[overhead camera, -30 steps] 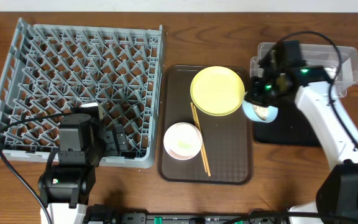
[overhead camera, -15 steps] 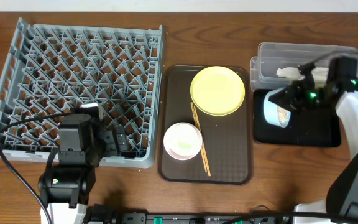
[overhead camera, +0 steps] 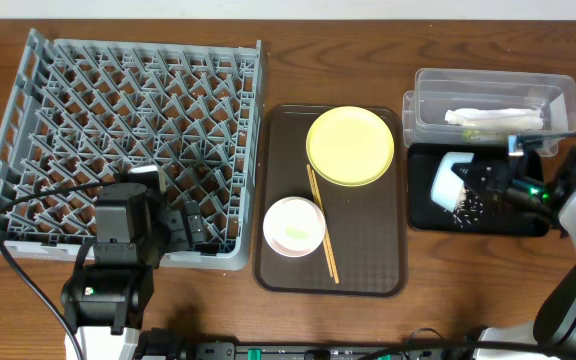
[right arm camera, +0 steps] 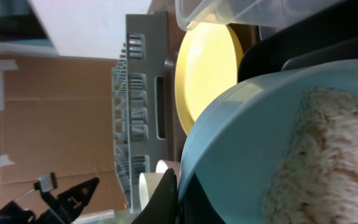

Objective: Sort waste into correct bins and load items into the dishwasher
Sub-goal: 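Tilt the blue bowl to pour the rice onto the black tray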

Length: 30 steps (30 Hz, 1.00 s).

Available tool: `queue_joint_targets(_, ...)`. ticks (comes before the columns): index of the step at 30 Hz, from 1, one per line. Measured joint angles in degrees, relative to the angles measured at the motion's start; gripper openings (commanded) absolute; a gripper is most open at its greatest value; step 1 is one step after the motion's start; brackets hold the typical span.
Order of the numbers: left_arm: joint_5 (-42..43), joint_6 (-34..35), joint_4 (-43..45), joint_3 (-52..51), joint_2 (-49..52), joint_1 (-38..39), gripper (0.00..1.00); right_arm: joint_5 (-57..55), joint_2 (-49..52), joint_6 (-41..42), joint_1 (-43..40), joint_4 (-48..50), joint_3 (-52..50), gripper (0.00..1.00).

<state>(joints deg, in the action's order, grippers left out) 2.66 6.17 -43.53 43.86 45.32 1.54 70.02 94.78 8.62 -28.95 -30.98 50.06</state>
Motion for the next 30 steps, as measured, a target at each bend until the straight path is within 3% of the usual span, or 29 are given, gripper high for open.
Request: queue_joint_targets(30,0.0,0.0,0.0,0.0,0.0,0.0,0.99,16.4,0.0,11.6,-18.6,2.1,-0.9,0.01)
